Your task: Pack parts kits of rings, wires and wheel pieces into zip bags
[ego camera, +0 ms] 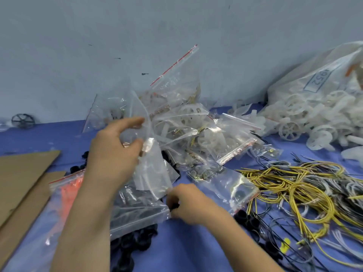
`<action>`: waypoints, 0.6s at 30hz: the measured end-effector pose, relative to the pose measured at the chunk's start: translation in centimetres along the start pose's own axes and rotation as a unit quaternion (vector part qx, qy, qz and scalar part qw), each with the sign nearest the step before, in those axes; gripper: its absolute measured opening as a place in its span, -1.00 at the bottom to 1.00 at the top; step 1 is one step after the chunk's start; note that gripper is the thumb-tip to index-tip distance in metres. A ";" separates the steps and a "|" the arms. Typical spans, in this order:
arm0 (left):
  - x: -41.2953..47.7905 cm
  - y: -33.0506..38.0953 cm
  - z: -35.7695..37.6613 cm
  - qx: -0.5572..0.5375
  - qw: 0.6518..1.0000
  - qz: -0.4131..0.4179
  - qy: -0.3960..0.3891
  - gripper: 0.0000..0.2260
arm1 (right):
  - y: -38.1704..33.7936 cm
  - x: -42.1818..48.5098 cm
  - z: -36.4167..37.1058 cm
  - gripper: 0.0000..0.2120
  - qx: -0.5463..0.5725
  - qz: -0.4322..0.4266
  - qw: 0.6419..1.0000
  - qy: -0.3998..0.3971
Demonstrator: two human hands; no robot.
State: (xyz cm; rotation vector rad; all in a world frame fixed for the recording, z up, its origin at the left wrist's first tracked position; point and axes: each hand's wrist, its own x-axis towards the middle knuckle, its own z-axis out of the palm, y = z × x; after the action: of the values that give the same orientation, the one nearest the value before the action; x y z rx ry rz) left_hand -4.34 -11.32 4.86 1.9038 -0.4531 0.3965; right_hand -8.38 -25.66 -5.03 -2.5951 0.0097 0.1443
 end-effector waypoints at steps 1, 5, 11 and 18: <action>-0.2 0.1 0.3 0.000 1.000 0.004 -0.026 -0.59 | 0.5 -0.5 -1.2 -0.84 0.031 0.012 0.999 -0.014; -1.2 0.9 1.5 0.021 0.986 0.044 -0.159 -0.54 | 2.5 -4.5 -8.2 -0.94 0.166 0.055 0.985 0.017; -2.5 2.2 4.9 0.074 0.939 0.120 -0.312 -0.53 | -0.2 -10.8 -13.9 -0.87 0.531 -0.160 0.824 0.120; -2.9 2.6 4.8 -0.059 0.955 0.034 -0.290 -0.40 | -2.3 -9.2 -12.1 -0.85 0.337 -0.042 0.916 0.215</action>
State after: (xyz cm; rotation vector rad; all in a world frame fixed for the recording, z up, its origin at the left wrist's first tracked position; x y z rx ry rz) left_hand -7.81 -16.32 3.86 1.8709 -0.9096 -0.1592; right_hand -16.27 -30.09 7.42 -1.8824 0.0897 -0.4002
